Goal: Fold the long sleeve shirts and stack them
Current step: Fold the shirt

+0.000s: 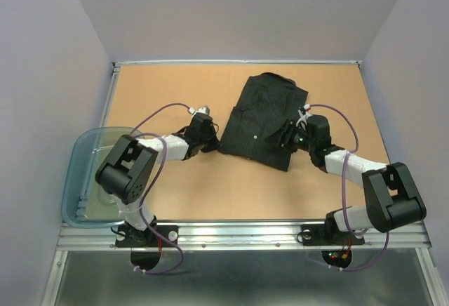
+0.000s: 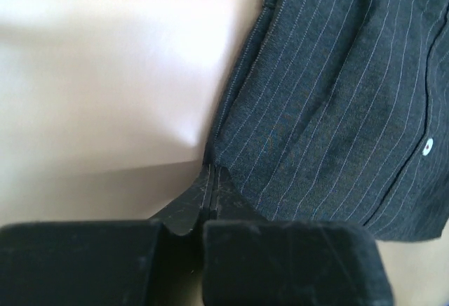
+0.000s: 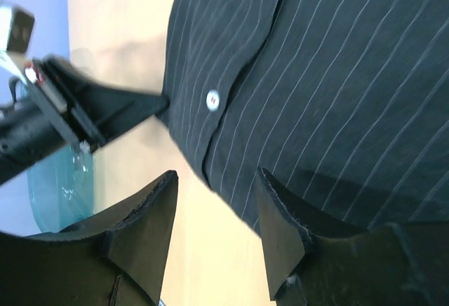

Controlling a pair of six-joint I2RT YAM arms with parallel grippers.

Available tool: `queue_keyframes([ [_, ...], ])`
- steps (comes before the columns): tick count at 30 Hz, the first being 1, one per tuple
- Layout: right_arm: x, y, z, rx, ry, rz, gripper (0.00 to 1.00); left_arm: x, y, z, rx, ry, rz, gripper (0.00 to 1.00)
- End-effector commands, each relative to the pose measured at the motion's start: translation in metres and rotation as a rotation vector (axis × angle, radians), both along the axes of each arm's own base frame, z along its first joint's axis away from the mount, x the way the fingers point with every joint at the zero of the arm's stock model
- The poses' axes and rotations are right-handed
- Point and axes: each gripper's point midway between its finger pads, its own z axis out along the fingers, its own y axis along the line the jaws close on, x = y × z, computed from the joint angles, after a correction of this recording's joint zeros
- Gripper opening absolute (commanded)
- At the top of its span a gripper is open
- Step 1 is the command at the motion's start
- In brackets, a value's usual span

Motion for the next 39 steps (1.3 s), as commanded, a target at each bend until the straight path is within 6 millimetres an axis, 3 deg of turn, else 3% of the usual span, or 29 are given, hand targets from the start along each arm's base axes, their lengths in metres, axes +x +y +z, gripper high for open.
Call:
queue_keyframes([
  [1, 0.011, 0.024, 0.059, 0.012, -0.165, 0.096, 0.54, -0.037, 0.021, 0.012, -0.033, 0.020, 0.074, 0.00],
  [2, 0.011, 0.029, 0.063, 0.018, -0.171, 0.106, 0.54, -0.054, 0.028, 0.003, -0.030, 0.047, 0.082, 0.00],
  [4, 0.013, 0.038, 0.072, 0.031, -0.176, 0.119, 0.54, -0.068, 0.029, 0.008, -0.070, 0.057, 0.099, 0.00],
  [5, 0.011, 0.049, 0.077, 0.046, -0.170, 0.135, 0.54, -0.074, 0.028, 0.021, -0.109, 0.035, 0.098, 0.00],
  [6, 0.011, 0.055, 0.079, 0.049, -0.172, 0.143, 0.54, -0.090, 0.029, 0.015, -0.124, 0.066, 0.100, 0.04],
  [7, 0.006, 0.067, 0.080, 0.056, -0.166, 0.172, 0.54, -0.094, 0.027, 0.028, -0.162, 0.040, 0.092, 0.12],
  [9, 0.000, 0.080, 0.080, 0.065, -0.158, 0.198, 0.54, -0.108, 0.032, 0.028, -0.174, 0.045, 0.091, 0.27],
  [10, -0.002, 0.087, 0.083, 0.073, -0.163, 0.205, 0.54, -0.109, 0.033, 0.035, -0.185, 0.030, 0.093, 0.43],
  [13, -0.024, 0.124, 0.090, 0.132, -0.144, 0.282, 0.54, -0.101, 0.040, 0.076, -0.210, -0.106, 0.100, 0.56],
  [17, -0.026, 0.135, 0.084, 0.173, -0.118, 0.252, 0.54, -0.079, 0.030, 0.121, -0.225, -0.229, 0.064, 0.49],
  [19, -0.021, 0.136, 0.074, 0.170, -0.108, 0.234, 0.54, -0.073, 0.020, 0.125, -0.230, -0.239, 0.027, 0.37],
  [21, -0.019, 0.136, 0.063, 0.169, -0.091, 0.219, 0.54, -0.069, -0.002, 0.119, -0.253, -0.212, -0.054, 0.26],
  [22, -0.016, 0.136, 0.052, 0.168, -0.063, 0.198, 0.54, -0.071, -0.012, 0.102, -0.253, -0.156, -0.093, 0.22],
  [25, -0.013, 0.137, 0.034, 0.184, -0.034, 0.174, 0.54, -0.069, -0.026, 0.088, -0.296, -0.127, -0.122, 0.09],
  [26, -0.014, 0.135, 0.013, 0.170, 0.015, 0.155, 0.53, -0.071, -0.027, 0.074, -0.290, -0.092, -0.123, 0.06],
  [28, -0.014, 0.131, -0.005, 0.159, 0.040, 0.128, 0.53, -0.075, -0.023, 0.055, -0.281, -0.056, -0.099, 0.03],
  [29, -0.017, 0.123, -0.027, 0.127, 0.076, 0.098, 0.53, -0.077, -0.020, 0.041, -0.257, -0.026, -0.083, 0.01],
  [33, -0.027, 0.098, -0.076, 0.049, 0.154, 0.019, 0.52, -0.091, -0.010, 0.004, -0.241, 0.058, -0.054, 0.00],
  [36, -0.032, 0.082, -0.092, 0.055, 0.198, -0.023, 0.52, -0.100, -0.004, -0.014, -0.240, 0.128, -0.029, 0.00],
  [39, -0.030, 0.079, -0.079, 0.080, 0.164, 0.003, 0.52, -0.102, 0.010, -0.020, -0.238, 0.157, 0.028, 0.00],
])
